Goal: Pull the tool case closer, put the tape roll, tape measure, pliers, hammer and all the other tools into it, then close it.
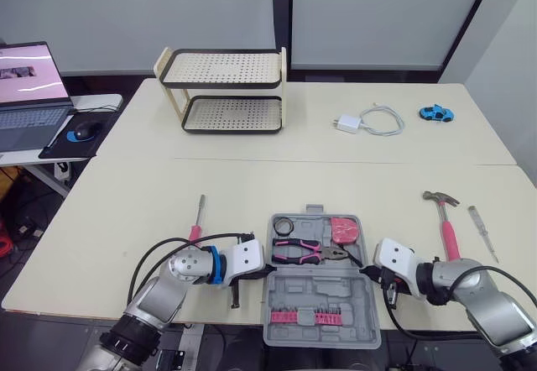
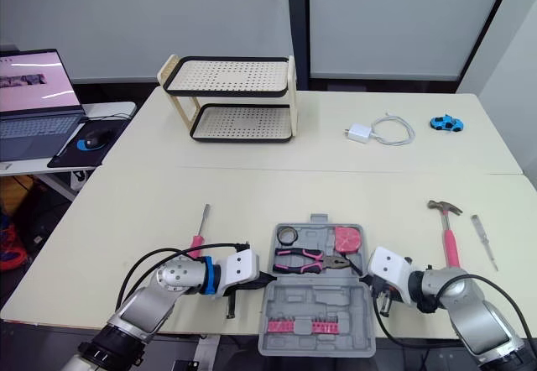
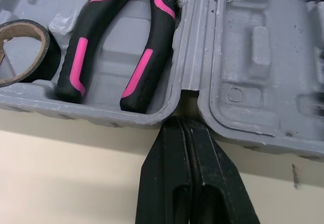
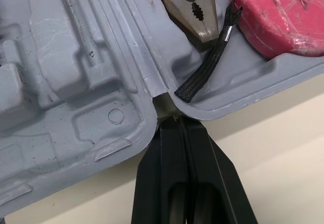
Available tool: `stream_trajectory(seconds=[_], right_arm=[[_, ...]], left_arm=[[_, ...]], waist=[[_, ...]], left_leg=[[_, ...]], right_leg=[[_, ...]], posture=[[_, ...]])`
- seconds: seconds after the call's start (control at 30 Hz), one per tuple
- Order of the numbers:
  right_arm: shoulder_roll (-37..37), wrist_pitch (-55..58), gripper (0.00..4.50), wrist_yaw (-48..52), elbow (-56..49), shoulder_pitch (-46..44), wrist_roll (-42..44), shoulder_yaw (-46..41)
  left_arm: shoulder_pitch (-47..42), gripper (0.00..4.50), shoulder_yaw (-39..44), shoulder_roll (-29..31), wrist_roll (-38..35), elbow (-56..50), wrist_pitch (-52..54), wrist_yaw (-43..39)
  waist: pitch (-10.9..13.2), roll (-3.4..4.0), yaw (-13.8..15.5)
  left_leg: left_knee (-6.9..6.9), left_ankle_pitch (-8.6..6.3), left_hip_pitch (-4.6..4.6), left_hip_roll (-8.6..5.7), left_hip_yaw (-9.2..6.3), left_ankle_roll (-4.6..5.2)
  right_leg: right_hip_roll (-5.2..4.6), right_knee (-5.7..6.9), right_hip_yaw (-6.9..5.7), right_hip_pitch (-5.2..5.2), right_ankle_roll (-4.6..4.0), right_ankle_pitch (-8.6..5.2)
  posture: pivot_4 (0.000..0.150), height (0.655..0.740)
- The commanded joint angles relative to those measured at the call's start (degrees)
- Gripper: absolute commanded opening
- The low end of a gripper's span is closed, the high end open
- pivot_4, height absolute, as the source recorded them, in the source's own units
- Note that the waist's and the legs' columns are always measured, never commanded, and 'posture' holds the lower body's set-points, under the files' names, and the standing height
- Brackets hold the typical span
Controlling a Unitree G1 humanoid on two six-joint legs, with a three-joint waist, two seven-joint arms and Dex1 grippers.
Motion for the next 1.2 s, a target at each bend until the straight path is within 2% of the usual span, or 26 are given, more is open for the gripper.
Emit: stream_trajectory(seconds=[0.03, 0.6, 1.2], right_arm=[[2.3, -0.4, 0.00, 0.1, -2.7, -2.6, 1.5, 1.4], [4.9, 0.0, 0.00, 0.0, 2.6, -7.9, -2.0, 4.5], [6.8, -0.8, 0.00, 0.3, 6.6, -11.3, -4.2, 5.3]], left_arm=[[-1.7, 0.02, -1.8, -2.6, 0.4, 0.1, -0.2, 1.2], [-7.9, 0.02, -1.3, -5.1, 2.5, 8.6, -3.7, 2.3], [-10.3, 0.02, -1.0, -6.9, 4.2, 13.0, -6.5, 4.4]], waist=[[0.0, 0.00, 0.0], [0.0, 0.01, -0.1], [0.0, 0.00, -0.1]], left_leg=[[0.00, 0.00, 0.00, 0.00, 0.00, 0.00], [0.01, 0.01, 0.02, -0.01, -0.01, -0.01], [-0.05, 0.00, 0.29, 0.00, -0.01, -0.01]], right_leg=[[0.00, 0.00, 0.00, 0.00, 0.00, 0.00], [0.00, 0.00, -0.02, 0.02, 0.00, 0.00], [0.01, -0.01, 0.00, 0.22, 0.01, 0.00]], posture=[[0.150, 0.7400], [0.150, 0.7400], [0.150, 0.7400]])
